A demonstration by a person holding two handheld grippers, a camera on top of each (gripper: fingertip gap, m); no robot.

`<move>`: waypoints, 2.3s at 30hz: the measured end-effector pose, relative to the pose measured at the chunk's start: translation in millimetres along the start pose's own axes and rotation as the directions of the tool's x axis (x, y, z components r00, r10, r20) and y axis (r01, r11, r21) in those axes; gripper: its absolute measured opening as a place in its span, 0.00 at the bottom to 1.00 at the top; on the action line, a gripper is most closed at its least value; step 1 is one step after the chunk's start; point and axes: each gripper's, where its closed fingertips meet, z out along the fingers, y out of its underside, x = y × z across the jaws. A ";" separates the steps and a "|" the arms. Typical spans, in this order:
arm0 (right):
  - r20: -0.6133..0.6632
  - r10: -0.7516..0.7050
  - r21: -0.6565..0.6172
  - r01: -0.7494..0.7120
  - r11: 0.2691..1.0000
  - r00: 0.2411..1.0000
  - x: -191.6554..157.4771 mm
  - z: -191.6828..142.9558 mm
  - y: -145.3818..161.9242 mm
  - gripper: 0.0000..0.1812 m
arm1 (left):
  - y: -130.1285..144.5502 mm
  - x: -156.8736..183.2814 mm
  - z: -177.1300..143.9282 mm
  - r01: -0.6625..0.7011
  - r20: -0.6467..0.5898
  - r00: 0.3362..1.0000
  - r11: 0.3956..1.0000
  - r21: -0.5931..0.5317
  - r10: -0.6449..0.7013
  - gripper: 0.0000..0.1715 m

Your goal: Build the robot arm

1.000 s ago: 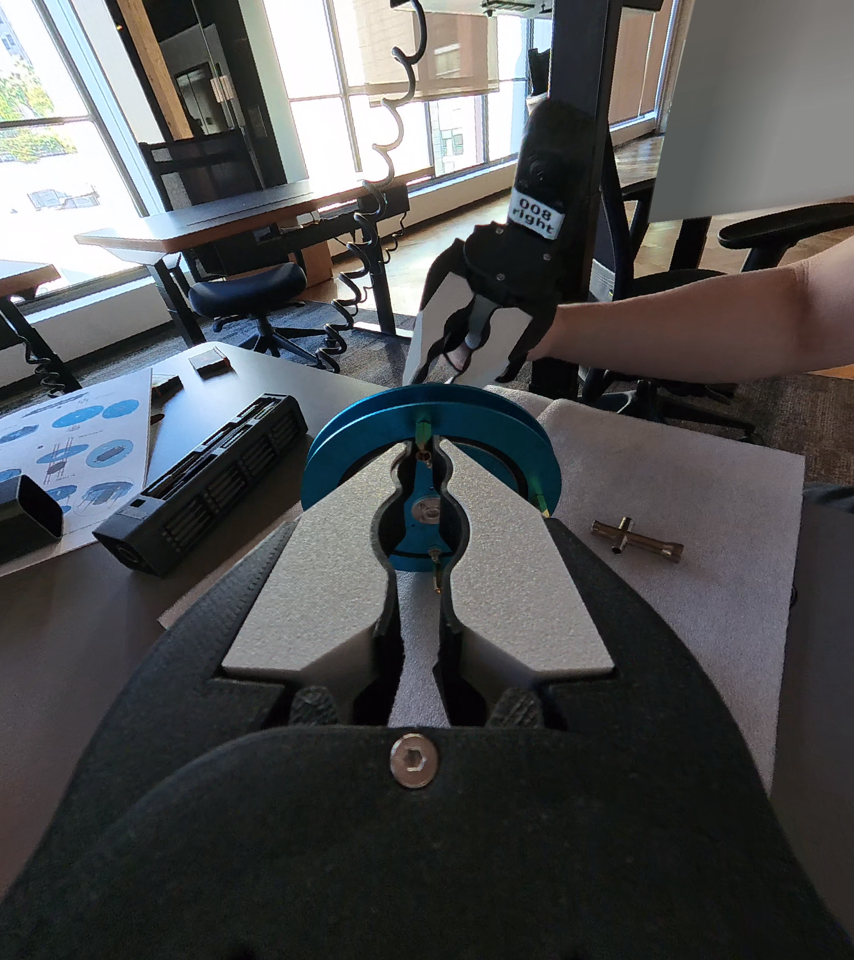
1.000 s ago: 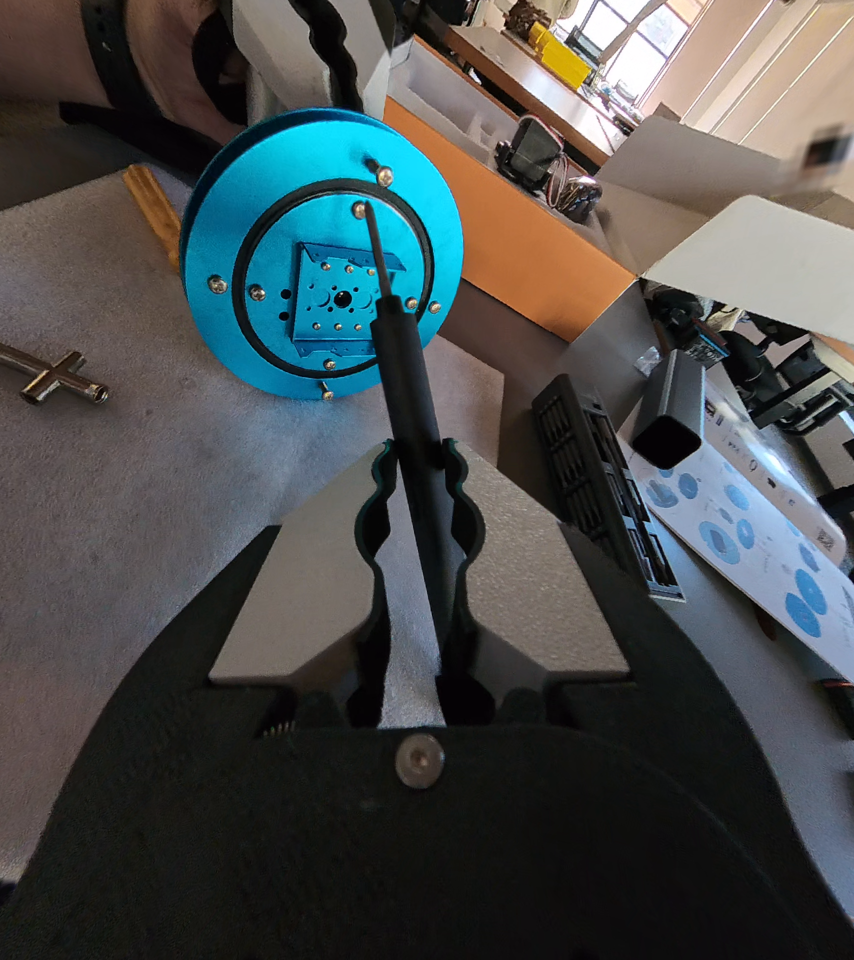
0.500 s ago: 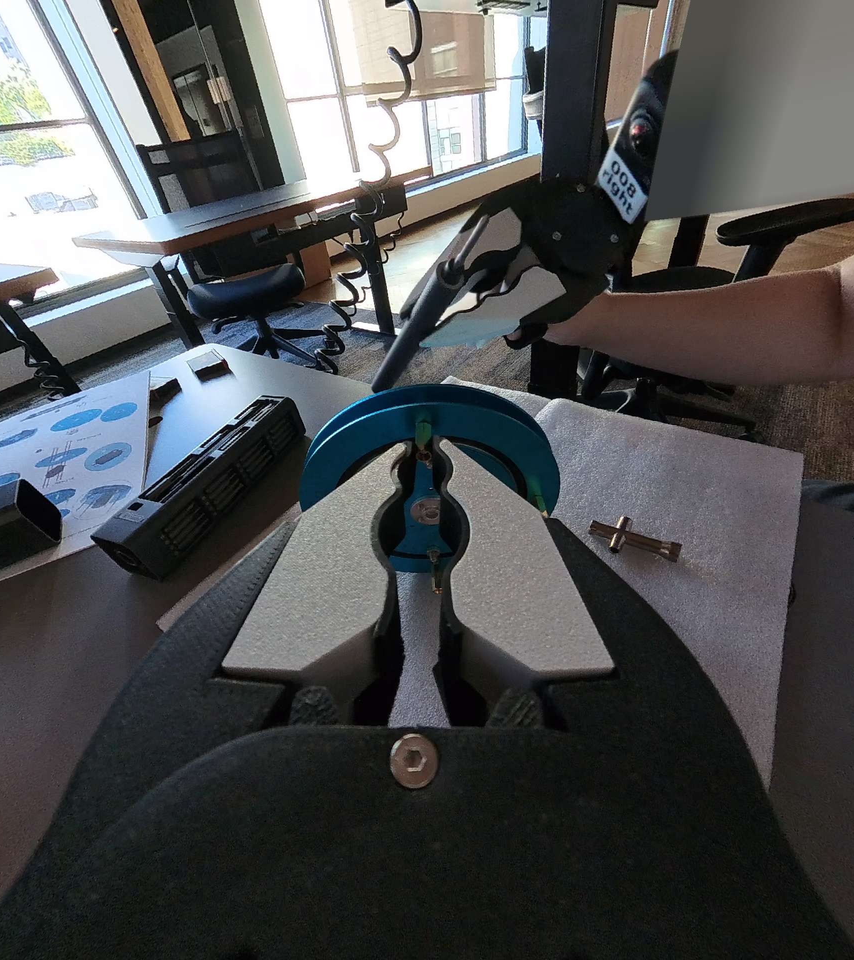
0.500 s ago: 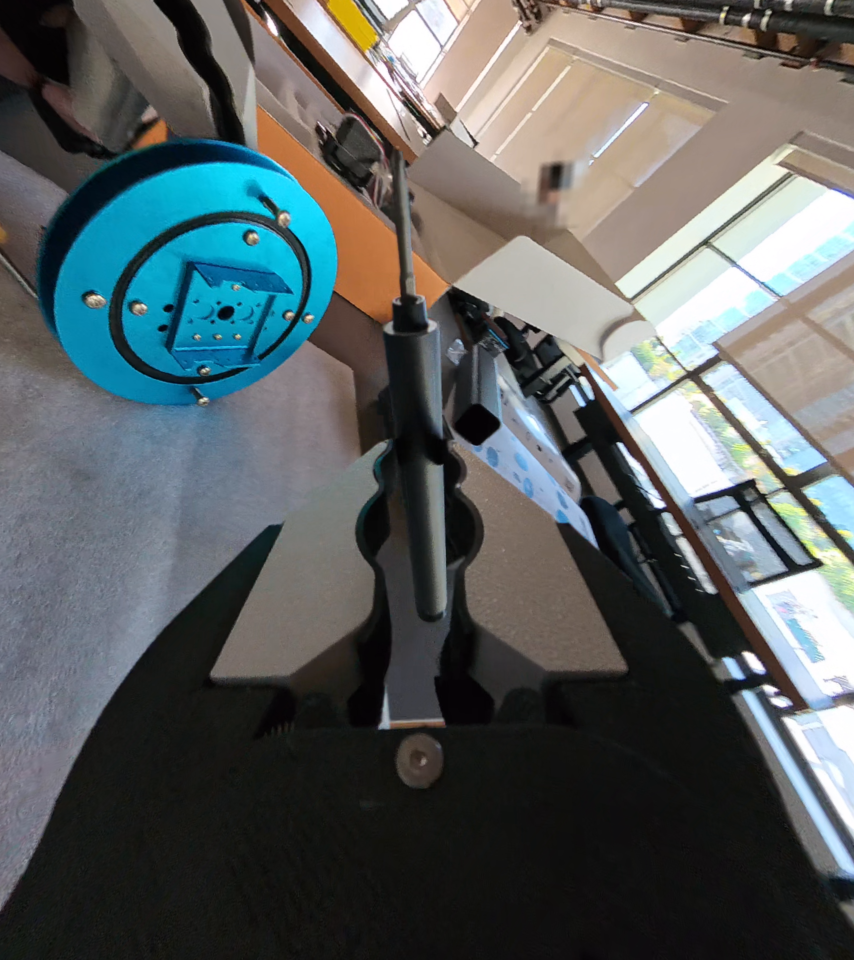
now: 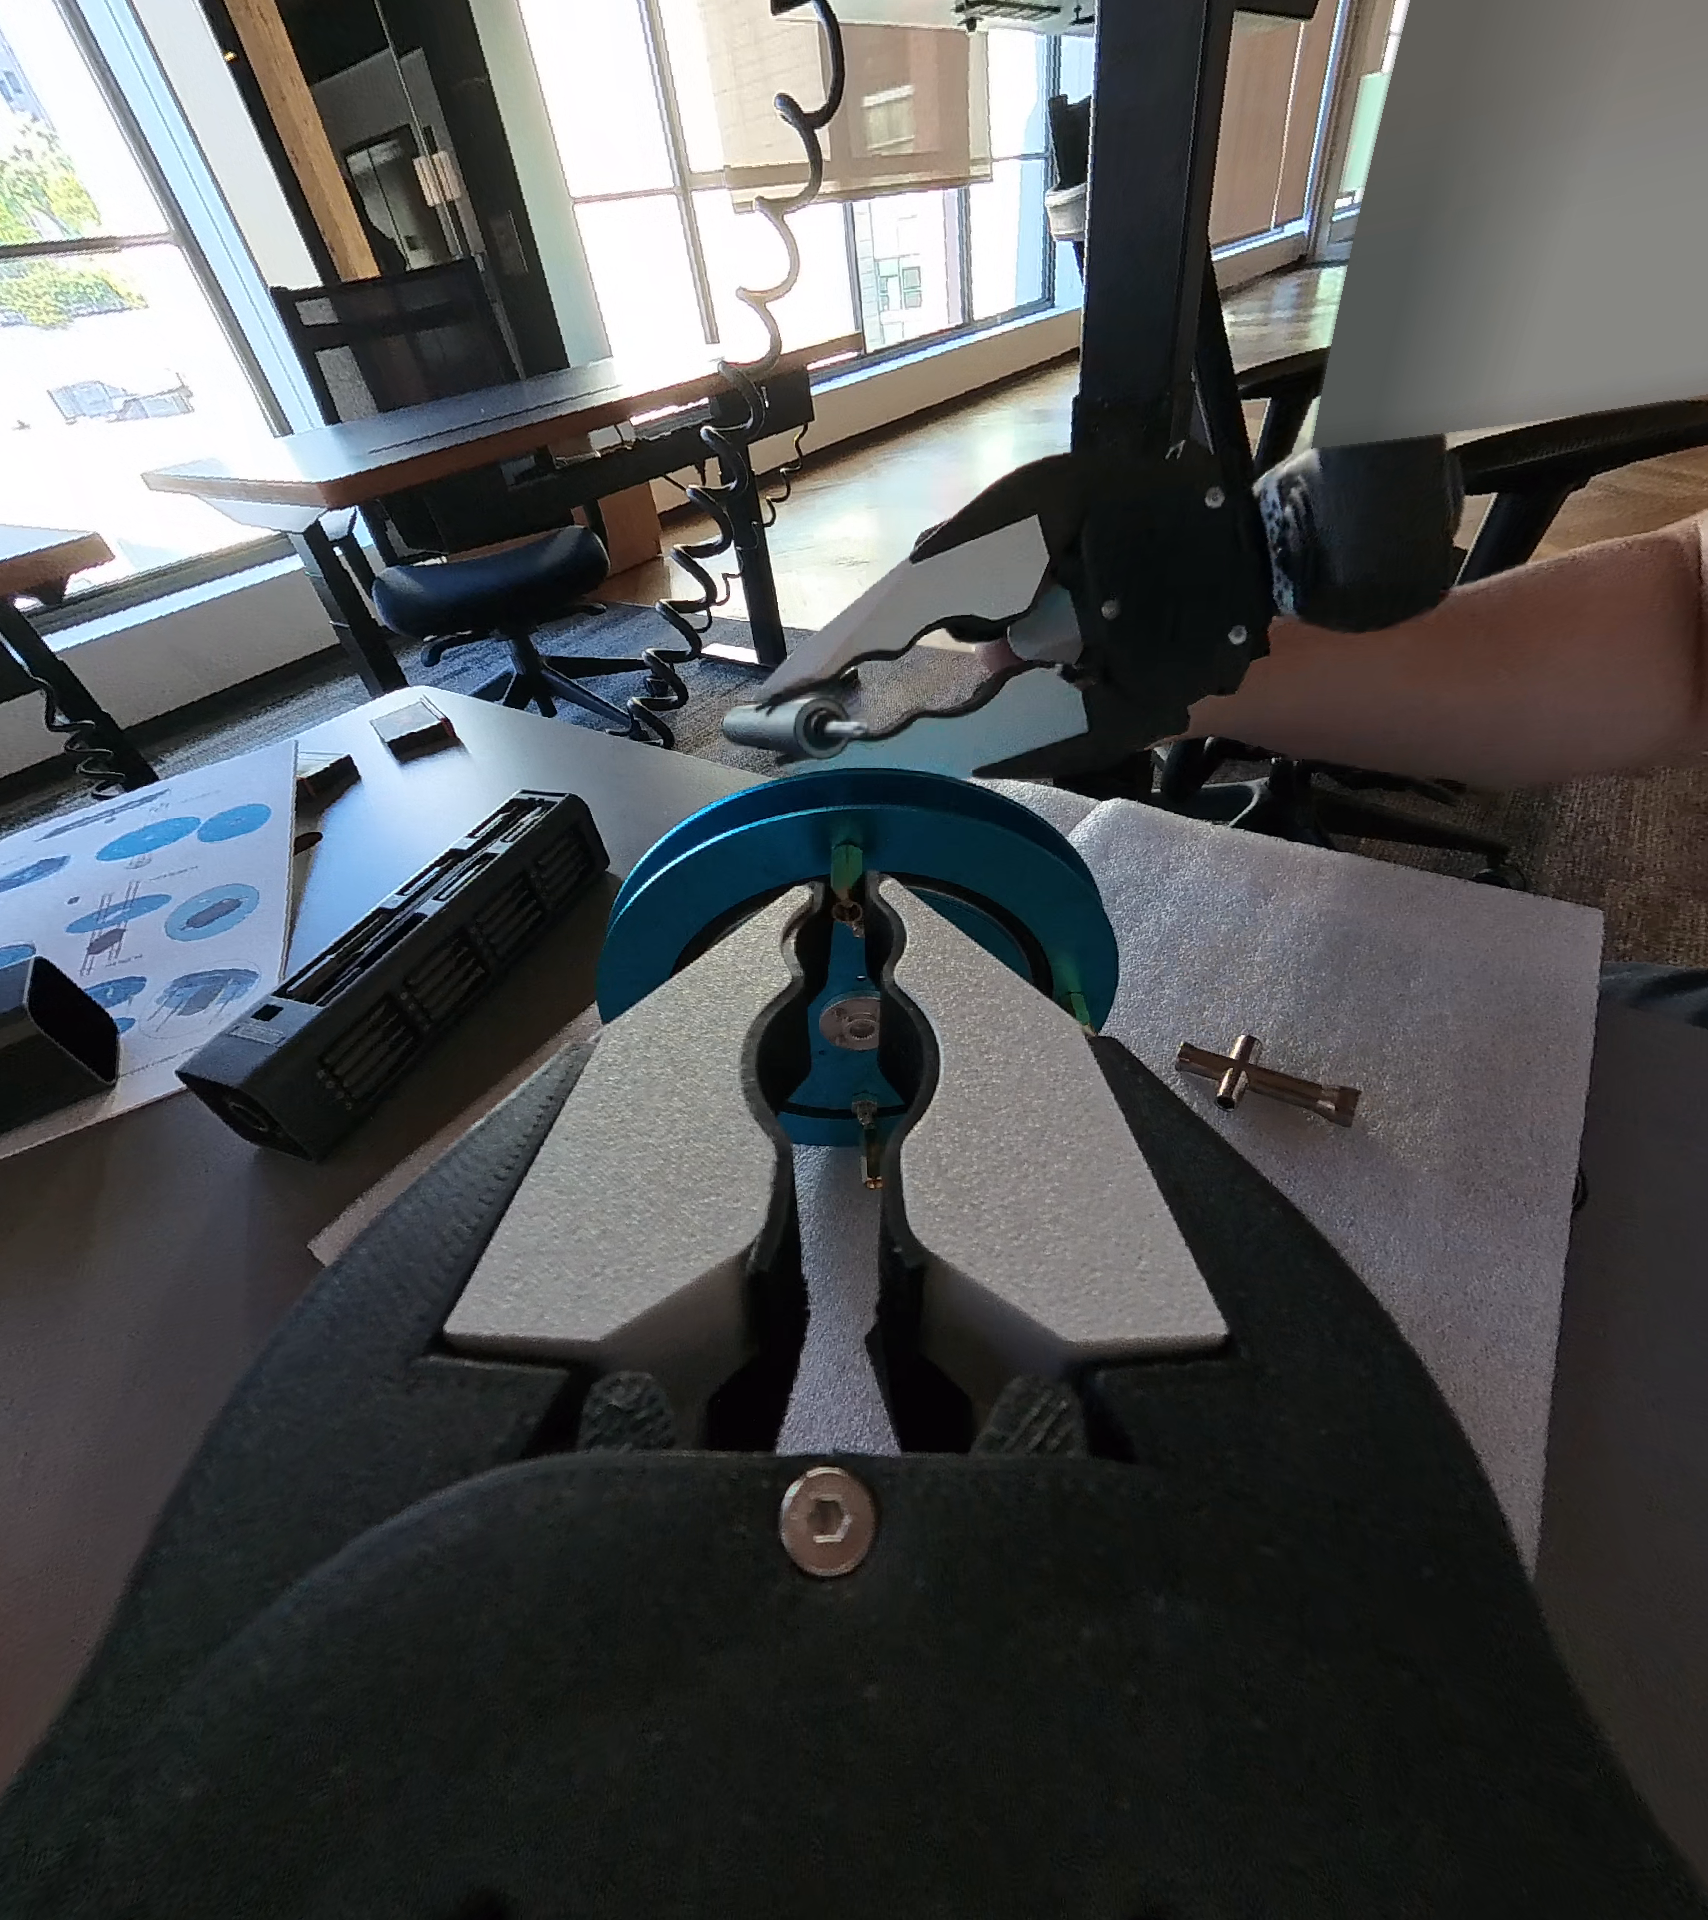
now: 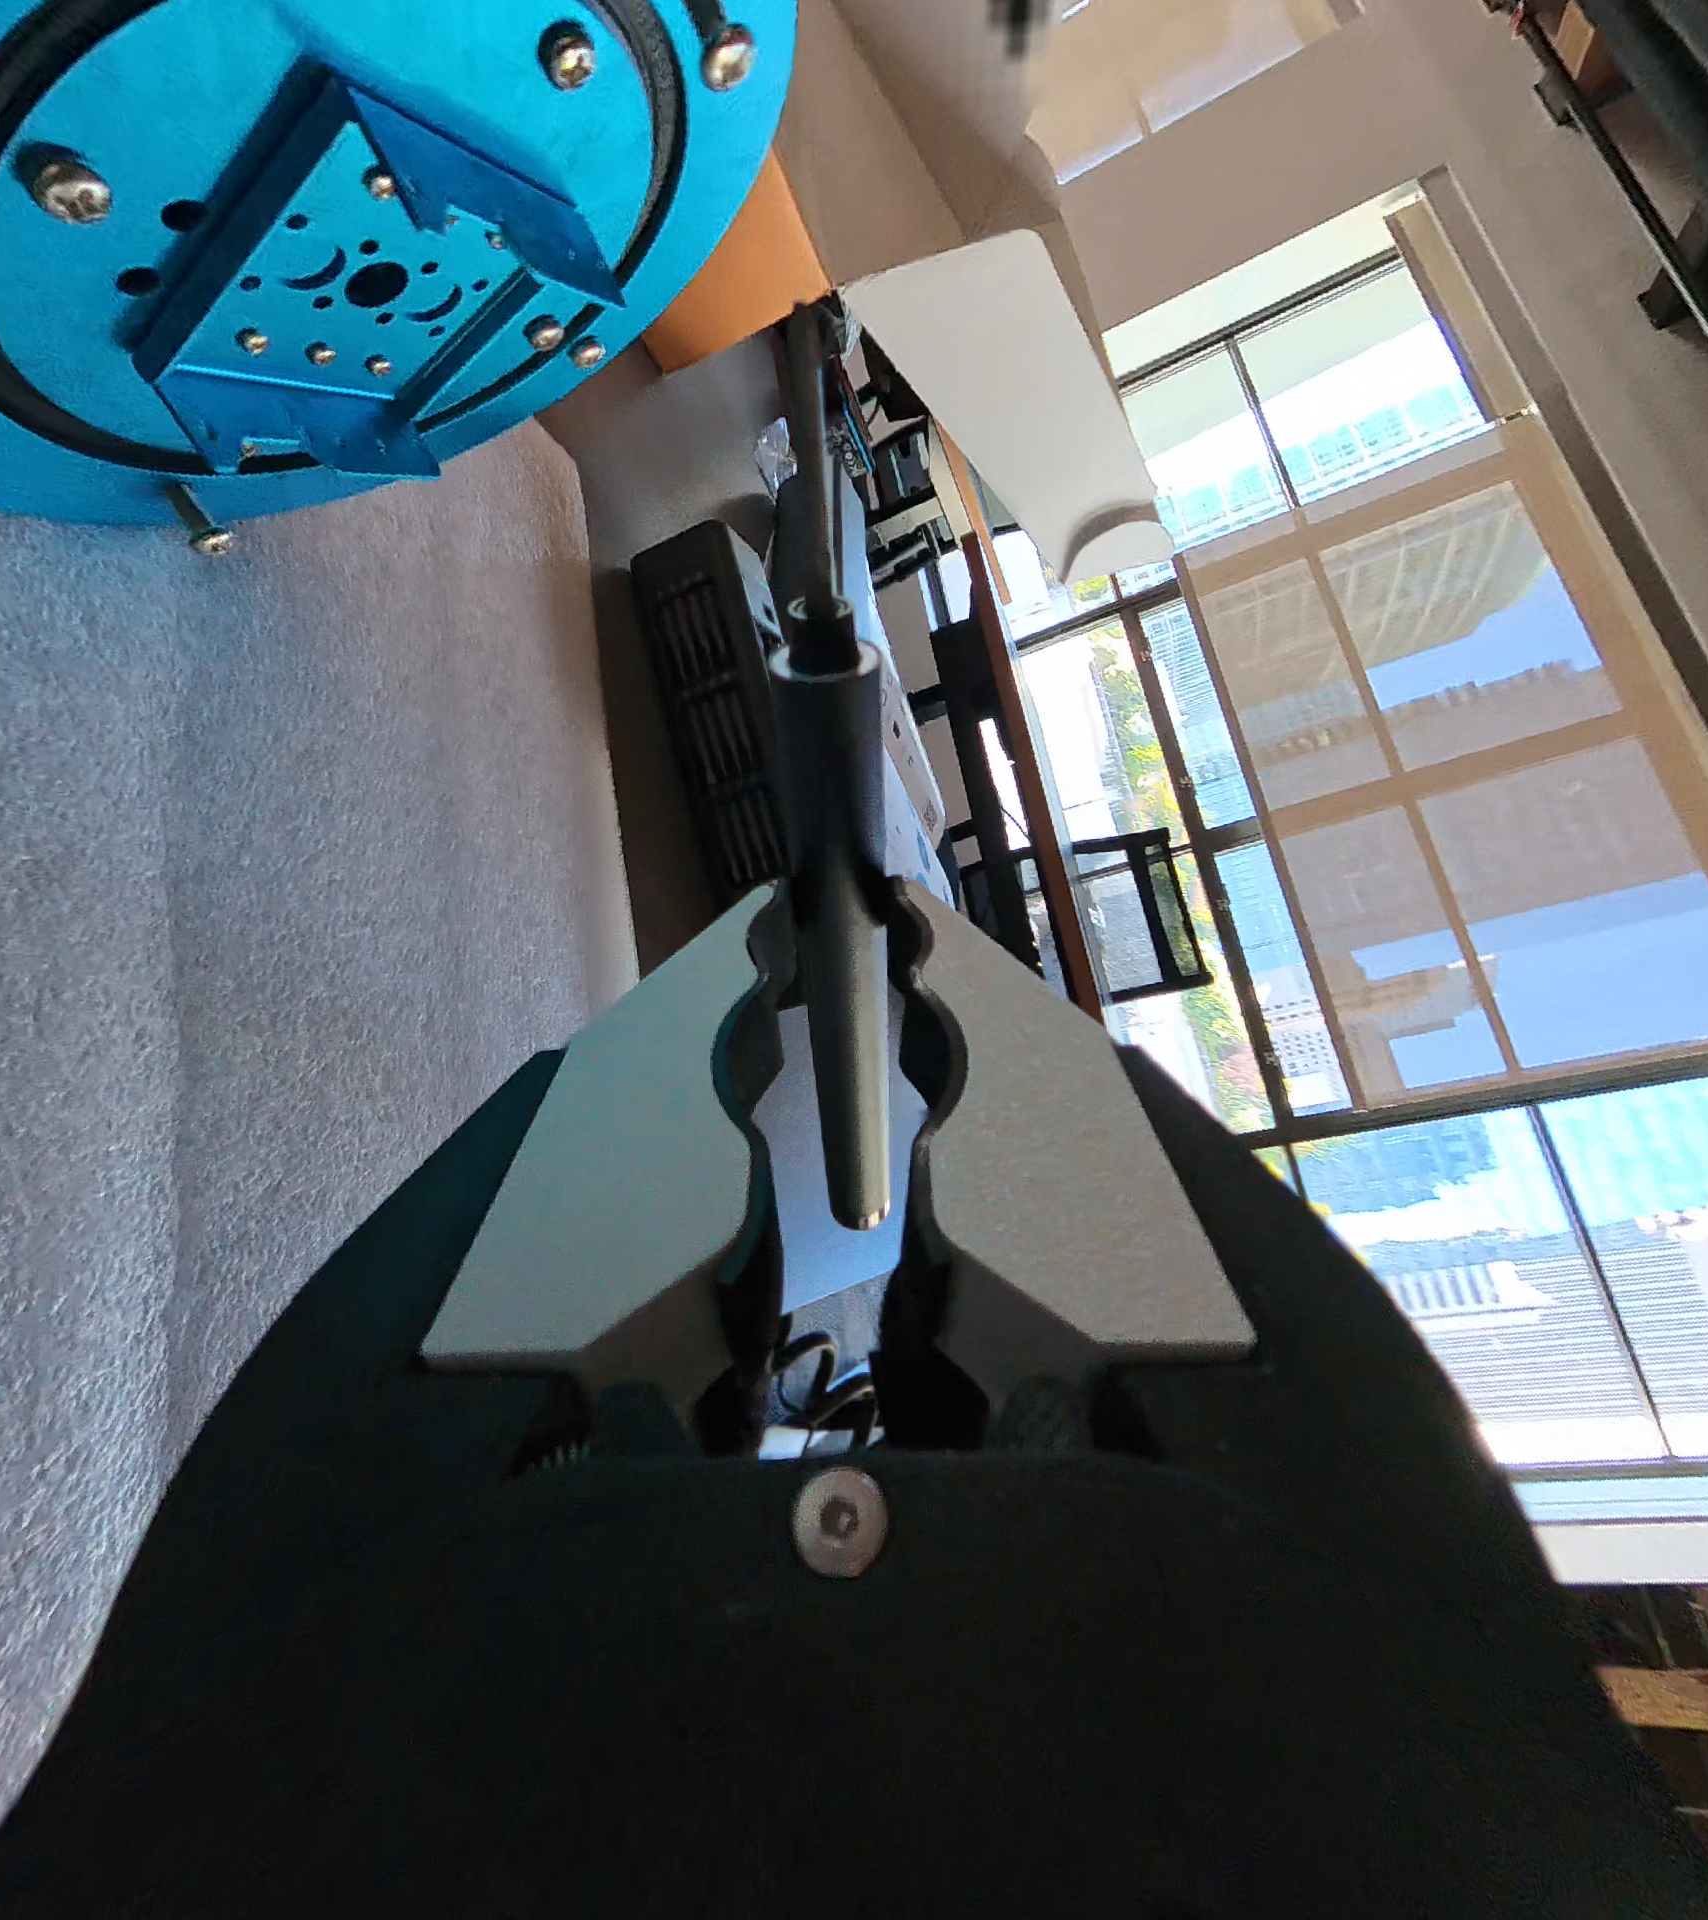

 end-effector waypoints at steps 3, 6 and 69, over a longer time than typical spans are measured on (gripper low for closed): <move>-0.011 -0.040 -0.025 0.040 0.999 0.999 2.4 0.4 -1.7 0.08 | 0.0 -0.1 0.2 -0.001 0.001 1.000 1.000 -0.002 0.001 0.02; -0.020 -0.079 -0.062 0.078 0.995 0.997 7.4 -0.2 -1.5 0.08 | 0.1 -0.7 0.2 0.000 0.005 1.000 1.000 -0.004 0.000 0.02; 0.070 -0.296 -0.327 0.302 0.895 0.953 15.6 -4.3 -18.8 0.09 | 0.3 -0.5 0.5 0.012 0.016 1.000 1.000 -0.023 -0.012 0.02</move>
